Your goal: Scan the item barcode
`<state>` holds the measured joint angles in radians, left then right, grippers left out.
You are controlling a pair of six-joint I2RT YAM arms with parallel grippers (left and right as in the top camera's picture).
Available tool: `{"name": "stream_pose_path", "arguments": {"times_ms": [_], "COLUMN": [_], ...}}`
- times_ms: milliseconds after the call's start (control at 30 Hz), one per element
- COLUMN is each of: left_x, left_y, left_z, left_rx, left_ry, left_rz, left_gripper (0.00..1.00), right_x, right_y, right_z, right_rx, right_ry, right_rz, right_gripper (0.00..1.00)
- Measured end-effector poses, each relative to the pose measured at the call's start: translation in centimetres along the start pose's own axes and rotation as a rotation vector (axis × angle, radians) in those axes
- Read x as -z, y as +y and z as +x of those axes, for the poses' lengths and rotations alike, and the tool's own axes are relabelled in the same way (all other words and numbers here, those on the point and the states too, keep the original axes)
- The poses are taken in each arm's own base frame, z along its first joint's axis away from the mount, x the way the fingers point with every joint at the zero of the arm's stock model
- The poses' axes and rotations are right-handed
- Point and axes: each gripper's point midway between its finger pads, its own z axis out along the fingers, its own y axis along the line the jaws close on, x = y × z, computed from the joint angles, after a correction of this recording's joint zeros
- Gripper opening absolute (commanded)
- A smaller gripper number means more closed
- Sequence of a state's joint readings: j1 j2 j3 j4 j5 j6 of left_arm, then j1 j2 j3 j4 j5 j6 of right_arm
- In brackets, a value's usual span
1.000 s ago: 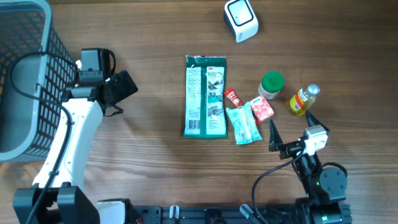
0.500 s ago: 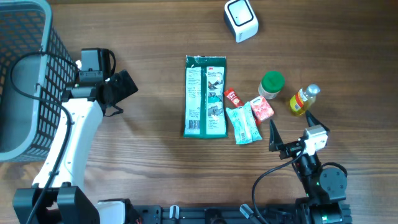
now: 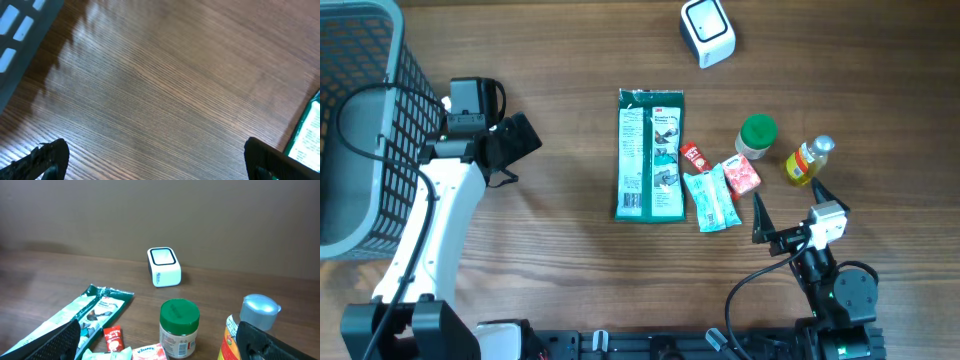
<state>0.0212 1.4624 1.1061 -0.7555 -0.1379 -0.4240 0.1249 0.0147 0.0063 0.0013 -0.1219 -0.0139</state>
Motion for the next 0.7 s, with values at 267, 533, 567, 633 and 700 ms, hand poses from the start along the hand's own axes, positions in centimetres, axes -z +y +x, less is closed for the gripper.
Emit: {"name": "stream_pose_path", "arguments": {"times_ms": [267,533,567,633,700], "left_x": [14.3,26.6,27.1,27.4,27.1], "left_y": [0.4,3.2,3.5,4.0,4.9], "left_z": [-3.4,-1.8,-1.5,-0.7,0.4], "left_rx": [0.062,0.115,0.117,0.118,0.113], "left_ry": [-0.394,-0.728,-0.744,-0.743,-0.723], "left_rz": [0.211,0.390,0.398,0.397,0.362], "left_gripper": [1.00,1.00,1.00,1.00,1.00], "right_x": [0.0,0.0,0.0,0.0,0.0], "right_y": [0.0,0.0,0.0,0.0,0.0], "right_z": [0.0,0.0,0.0,0.0,0.0], "right_rx": [0.000,0.000,0.000,0.000,0.000], "right_ry": [0.001,0.001,0.001,0.001,0.000], "right_rz": [0.000,0.000,0.000,0.000,0.000], "right_gripper": [1.00,1.00,1.00,1.00,1.00]}}
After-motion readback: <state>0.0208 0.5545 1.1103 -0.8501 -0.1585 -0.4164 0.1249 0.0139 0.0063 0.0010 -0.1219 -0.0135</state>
